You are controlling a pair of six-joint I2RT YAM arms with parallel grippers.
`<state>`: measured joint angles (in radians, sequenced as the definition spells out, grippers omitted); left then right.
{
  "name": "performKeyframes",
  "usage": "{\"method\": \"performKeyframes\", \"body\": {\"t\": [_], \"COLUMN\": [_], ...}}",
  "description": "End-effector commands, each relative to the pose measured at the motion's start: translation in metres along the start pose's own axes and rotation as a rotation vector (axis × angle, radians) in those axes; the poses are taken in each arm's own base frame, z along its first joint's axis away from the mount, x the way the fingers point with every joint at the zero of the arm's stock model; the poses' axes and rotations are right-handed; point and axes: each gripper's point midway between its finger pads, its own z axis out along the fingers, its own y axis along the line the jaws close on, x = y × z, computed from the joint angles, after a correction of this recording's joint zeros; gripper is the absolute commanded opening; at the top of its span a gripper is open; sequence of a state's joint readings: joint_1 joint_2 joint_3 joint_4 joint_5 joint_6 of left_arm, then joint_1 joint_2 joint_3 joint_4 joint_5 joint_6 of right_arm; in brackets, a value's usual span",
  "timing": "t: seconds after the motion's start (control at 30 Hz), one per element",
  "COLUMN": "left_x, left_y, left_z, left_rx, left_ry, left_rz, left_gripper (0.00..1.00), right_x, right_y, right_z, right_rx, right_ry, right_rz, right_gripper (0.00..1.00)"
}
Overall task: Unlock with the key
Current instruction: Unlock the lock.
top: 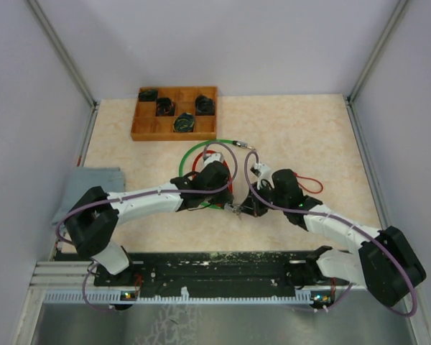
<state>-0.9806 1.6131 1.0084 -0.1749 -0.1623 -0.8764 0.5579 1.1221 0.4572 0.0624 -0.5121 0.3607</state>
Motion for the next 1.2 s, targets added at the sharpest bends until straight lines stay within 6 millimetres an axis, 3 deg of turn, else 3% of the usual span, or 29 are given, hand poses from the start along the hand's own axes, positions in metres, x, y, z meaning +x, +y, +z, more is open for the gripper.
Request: {"method": "performKeyframes", "body": {"t": [0.0, 0.1, 0.37, 0.53, 0.73, 0.9, 1.0, 1.17], "left_x": [-0.02, -0.028, -0.04, -0.041, -0.033, -0.019, -0.018, -0.017], "left_y": [-0.102, -0.105, -0.119, -0.126, -0.127, -0.121, -0.121, -0.133], "left_z": [-0.043, -0.048, -0.064, -0.071, -0.062, -0.057, -0.057, -0.06], "left_rx": [0.385, 0.388, 0.445, 0.495, 0.48, 0.46, 0.459, 0.517], "left_ry": [-0.011, -0.033, -0.05, -0.058, -0.015, 0.025, 0.018, 0.024], "left_rz": [-0.101, -0.108, -0.168, -0.181, -0.121, -0.107, -0.107, -0.099], "left_gripper": [0.0, 0.0, 0.0, 0.0, 0.0, 0.0, 0.0, 0.0], "right_x": [-0.054, -0.057, -0.055, -0.06, -0.076, -0.091, -0.098, -0.087], "right_y": [0.021, 0.03, 0.011, 0.004, 0.042, 0.011, 0.008, 0.01], "right_z": [0.007, 0.007, 0.007, 0.011, 0.011, 0.002, 0.0, 0.011], "right_rx": [-0.072, -0.109, -0.004, 0.059, -0.137, 0.036, 0.062, 0.029], "right_ry": [-0.211, -0.213, -0.236, -0.224, -0.27, -0.302, -0.305, -0.258], "right_rz": [-0.131, -0.114, -0.199, -0.06, -0.05, -0.088, -0.097, -0.121], "right_gripper": [0.0, 0.0, 0.0, 0.0, 0.0, 0.0, 0.0, 0.0]}}
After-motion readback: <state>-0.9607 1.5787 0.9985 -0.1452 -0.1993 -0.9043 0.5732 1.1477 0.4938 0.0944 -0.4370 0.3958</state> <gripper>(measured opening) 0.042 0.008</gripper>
